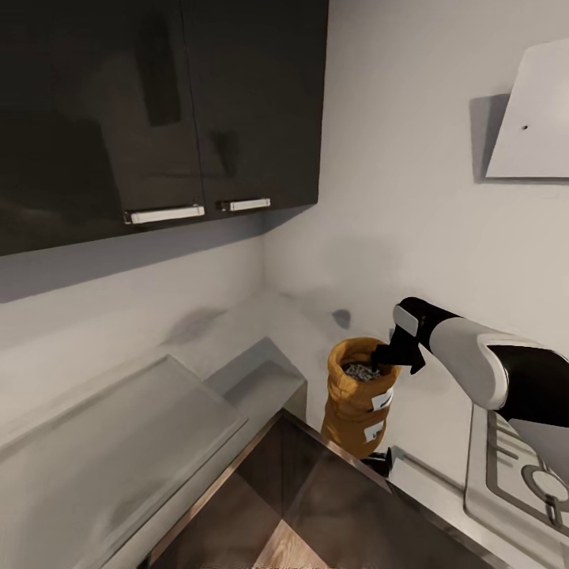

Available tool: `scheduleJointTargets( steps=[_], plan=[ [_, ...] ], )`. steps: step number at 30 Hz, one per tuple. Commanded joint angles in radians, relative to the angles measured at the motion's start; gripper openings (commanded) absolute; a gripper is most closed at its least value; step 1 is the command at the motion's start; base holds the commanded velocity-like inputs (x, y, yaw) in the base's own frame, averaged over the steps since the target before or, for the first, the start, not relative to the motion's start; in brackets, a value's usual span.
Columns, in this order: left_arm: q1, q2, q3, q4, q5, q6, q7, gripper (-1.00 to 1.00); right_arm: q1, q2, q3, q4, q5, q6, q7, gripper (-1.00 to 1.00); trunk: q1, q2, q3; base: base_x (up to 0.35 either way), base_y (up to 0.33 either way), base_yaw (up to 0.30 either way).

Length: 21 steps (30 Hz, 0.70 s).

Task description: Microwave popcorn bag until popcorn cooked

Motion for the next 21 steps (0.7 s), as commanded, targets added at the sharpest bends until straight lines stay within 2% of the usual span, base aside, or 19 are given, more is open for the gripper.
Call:
scheduleJointTargets(
  steps=[1,21],
  plan=[
    [0.0,0.0,0.004,-0.001,0.001,-0.001,0.001,1.0,-0.002,0.0,-0.004,0.002,-0.005,0.0,-0.009,1.0,0.001,-0.002,-0.004,0.005,-0.001,0.0],
    [0.0,0.0,0.005,-0.001,0.001,0.001,0.001,1.0,-0.002,0.0,-0.004,0.002,-0.005,0.0,-0.009,1.0,0.001,-0.002,-0.036,0.0,0.0,0.0]
  ],
)
